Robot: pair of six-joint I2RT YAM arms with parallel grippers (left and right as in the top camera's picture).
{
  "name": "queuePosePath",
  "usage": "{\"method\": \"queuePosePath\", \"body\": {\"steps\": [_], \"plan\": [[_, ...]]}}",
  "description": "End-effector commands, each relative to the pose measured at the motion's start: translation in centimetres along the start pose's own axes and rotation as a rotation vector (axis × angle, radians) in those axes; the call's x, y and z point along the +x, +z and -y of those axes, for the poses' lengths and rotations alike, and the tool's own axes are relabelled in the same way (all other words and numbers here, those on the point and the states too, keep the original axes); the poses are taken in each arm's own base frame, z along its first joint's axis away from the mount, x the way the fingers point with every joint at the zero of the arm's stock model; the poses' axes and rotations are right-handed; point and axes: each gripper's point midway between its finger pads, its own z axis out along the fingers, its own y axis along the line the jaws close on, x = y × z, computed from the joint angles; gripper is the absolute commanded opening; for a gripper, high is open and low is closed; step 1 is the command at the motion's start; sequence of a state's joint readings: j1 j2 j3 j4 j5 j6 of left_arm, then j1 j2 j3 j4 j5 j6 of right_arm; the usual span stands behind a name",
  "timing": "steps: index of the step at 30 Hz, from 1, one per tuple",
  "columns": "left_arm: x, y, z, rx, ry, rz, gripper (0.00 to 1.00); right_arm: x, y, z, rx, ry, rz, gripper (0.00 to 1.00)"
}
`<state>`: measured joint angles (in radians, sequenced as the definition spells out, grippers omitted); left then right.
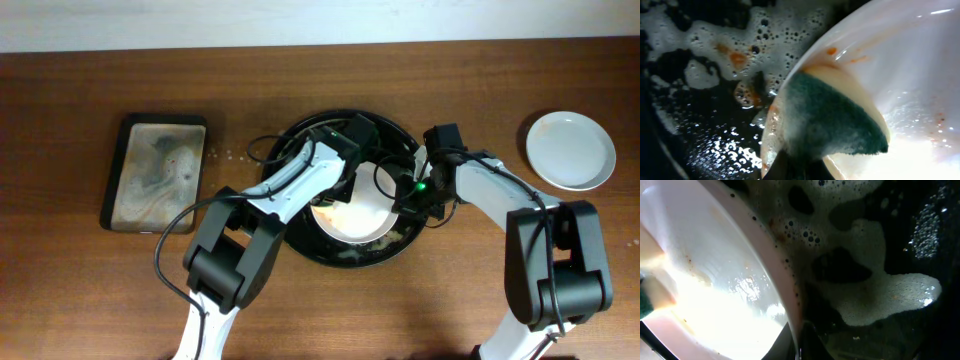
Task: Clean dirty plates on tray and stack at the side
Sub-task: 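Hold the plate with the right gripper and scrub the sauce with the sponge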
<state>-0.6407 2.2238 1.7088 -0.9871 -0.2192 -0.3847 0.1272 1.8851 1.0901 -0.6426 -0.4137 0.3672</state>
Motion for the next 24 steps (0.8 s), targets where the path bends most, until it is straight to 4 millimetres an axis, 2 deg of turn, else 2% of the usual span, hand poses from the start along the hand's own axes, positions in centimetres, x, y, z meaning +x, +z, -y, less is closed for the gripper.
{"method": "queuePosePath", "body": {"steps": [1, 4, 9, 17, 24], "plan": [[-0.9, 0.5, -3.8, -0.161, -0.005, -0.002, 0.00, 0.2, 0.6, 1.5, 0.067, 0.022, -0.007, 0.07], [-2.7, -1.9, -4.8, -0.204, -0.037, 0.044, 0.00, 0.2, 0.6, 1.5, 0.066, 0.023, -0.007, 0.07], [-4.5, -4.5, -5.7, -0.229, -0.054, 0.092, 0.00, 0.2, 0.6, 1.5, 0.067, 0.023, -0.007, 0.07], [-4.4, -4.7, -6.0, -0.237, -0.054, 0.085, 0.00, 0.2, 0.0, 1.5, 0.069, 0.023, 0.000, 0.04], [-4.1, -4.0, -5.9, -0.145, -0.090, 0.041, 0.00, -1.0, -3.6, 1.3, 0.149, -0.026, 0.092, 0.04]]}}
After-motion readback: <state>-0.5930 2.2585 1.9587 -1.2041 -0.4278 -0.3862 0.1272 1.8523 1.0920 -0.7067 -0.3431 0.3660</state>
